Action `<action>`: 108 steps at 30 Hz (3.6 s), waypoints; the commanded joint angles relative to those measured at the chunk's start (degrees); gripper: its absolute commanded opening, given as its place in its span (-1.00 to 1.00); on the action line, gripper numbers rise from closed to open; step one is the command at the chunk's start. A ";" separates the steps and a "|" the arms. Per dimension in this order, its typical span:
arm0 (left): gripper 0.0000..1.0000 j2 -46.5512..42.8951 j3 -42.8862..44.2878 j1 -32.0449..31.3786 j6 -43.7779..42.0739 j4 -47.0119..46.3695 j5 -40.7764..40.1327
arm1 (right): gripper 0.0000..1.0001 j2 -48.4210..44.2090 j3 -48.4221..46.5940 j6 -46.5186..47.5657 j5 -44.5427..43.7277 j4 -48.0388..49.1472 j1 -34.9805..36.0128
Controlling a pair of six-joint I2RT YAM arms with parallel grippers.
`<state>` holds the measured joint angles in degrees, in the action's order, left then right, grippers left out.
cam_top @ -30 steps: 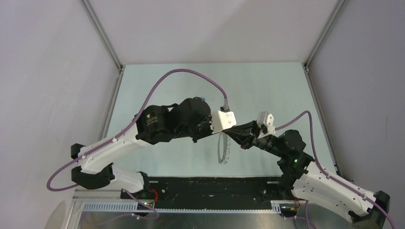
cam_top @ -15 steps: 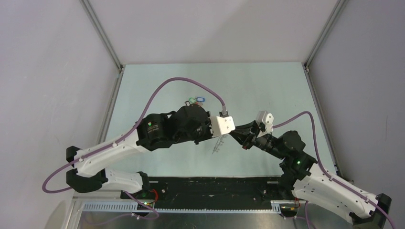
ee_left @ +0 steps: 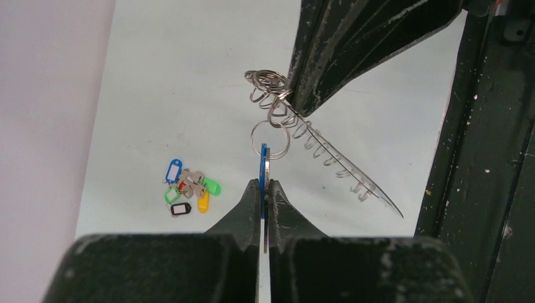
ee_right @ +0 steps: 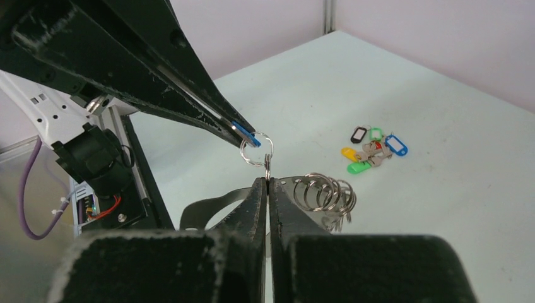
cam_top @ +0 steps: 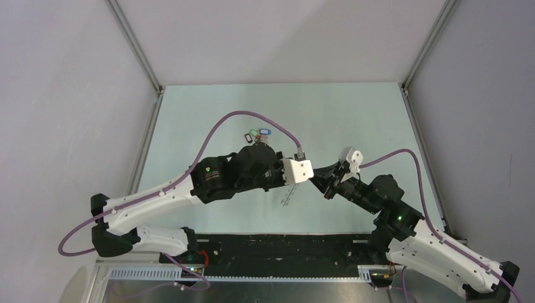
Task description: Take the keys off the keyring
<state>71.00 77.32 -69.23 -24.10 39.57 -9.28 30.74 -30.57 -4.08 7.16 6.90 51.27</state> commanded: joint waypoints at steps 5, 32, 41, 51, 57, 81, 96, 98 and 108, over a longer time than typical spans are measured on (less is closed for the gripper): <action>-1.00 -4.97 -3.37 2.72 -0.21 -6.76 4.75 | -1.00 1.60 -2.39 -0.21 -1.60 1.05 -0.12; -0.99 -13.68 -11.16 6.45 2.36 -13.13 6.92 | -1.00 3.06 -4.52 -4.72 -2.83 2.44 -0.05; -1.00 -14.60 -11.49 7.18 2.03 -13.39 12.35 | -1.00 0.79 -5.68 -5.68 -2.79 -0.75 -0.11; -1.00 -12.57 -11.05 7.72 2.75 -13.47 14.20 | -1.00 2.95 -6.93 -6.33 0.53 0.77 -0.14; -0.99 -12.21 -10.62 9.37 3.55 -13.60 12.91 | -1.00 4.65 -7.31 -8.06 2.31 0.54 -0.18; -1.00 -11.63 -11.05 10.58 3.45 -13.61 10.69 | -1.00 0.30 -9.60 -6.21 0.30 -4.20 -0.30; -0.99 -11.77 -11.05 11.42 3.52 -13.56 9.59 | -1.00 -1.70 -9.92 -5.32 -2.25 -6.50 -1.10; -0.99 -11.80 -11.05 11.64 3.54 -13.58 9.48 | -1.00 -1.93 -9.94 -5.37 -2.21 -6.62 -1.49; -1.00 -11.05 -10.51 11.93 3.98 -13.58 16.13 | -1.00 3.05 -9.93 -7.98 4.51 -3.60 -1.66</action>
<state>60.66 65.43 -59.51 -20.78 24.64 8.82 32.42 -37.21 -10.92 9.78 0.75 50.19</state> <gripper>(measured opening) 0.017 0.010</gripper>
